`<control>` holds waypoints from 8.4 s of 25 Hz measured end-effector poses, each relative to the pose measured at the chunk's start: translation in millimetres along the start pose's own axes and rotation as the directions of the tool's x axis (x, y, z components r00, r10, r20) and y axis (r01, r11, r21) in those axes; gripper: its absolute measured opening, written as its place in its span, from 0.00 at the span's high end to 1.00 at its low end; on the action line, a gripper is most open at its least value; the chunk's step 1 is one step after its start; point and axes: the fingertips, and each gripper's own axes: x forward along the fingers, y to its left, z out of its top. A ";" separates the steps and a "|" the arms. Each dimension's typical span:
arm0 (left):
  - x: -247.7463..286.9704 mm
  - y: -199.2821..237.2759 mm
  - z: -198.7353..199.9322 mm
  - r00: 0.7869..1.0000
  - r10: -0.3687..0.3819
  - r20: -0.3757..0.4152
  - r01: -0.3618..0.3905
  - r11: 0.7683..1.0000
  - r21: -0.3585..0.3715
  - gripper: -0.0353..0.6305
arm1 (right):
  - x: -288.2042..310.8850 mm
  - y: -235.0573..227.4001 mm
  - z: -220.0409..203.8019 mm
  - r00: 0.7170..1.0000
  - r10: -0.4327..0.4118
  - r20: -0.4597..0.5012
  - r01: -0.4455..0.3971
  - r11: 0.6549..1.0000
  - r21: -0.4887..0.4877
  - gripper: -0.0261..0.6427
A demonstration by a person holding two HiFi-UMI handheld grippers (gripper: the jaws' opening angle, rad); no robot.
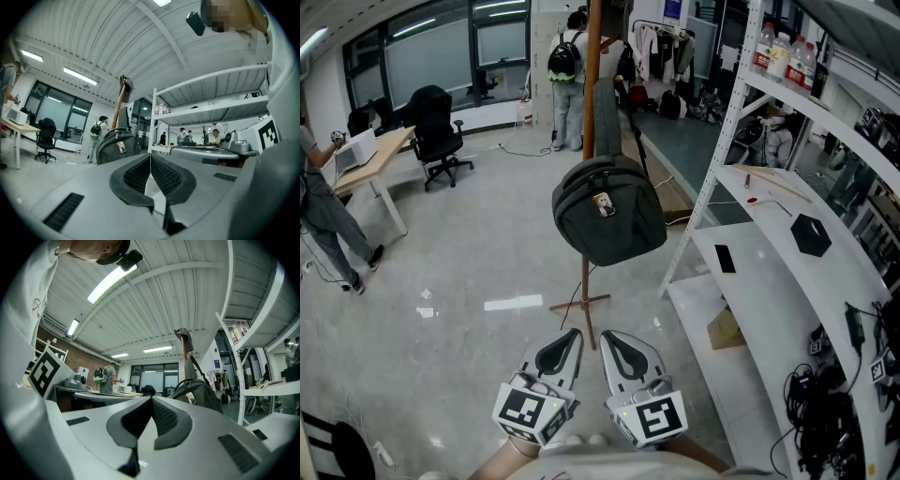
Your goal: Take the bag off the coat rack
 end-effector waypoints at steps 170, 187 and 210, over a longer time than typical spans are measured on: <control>117.5 80.7 79.4 0.968 -0.244 0.063 0.236 0.965 0.116 0.90 | 130.7 -101.8 35.5 0.994 -0.016 0.107 0.017 1.000 -0.010 0.93; 19.3 37.7 78.6 0.971 -0.218 0.100 0.213 0.975 0.060 0.90 | 63.1 -21.8 49.2 0.997 0.007 0.078 -0.006 1.000 -0.010 0.93; 30.7 14.0 68.7 0.983 -0.158 0.088 0.154 0.987 0.051 0.90 | 42.3 -33.3 43.4 0.997 0.047 0.054 -0.047 0.999 -0.007 0.93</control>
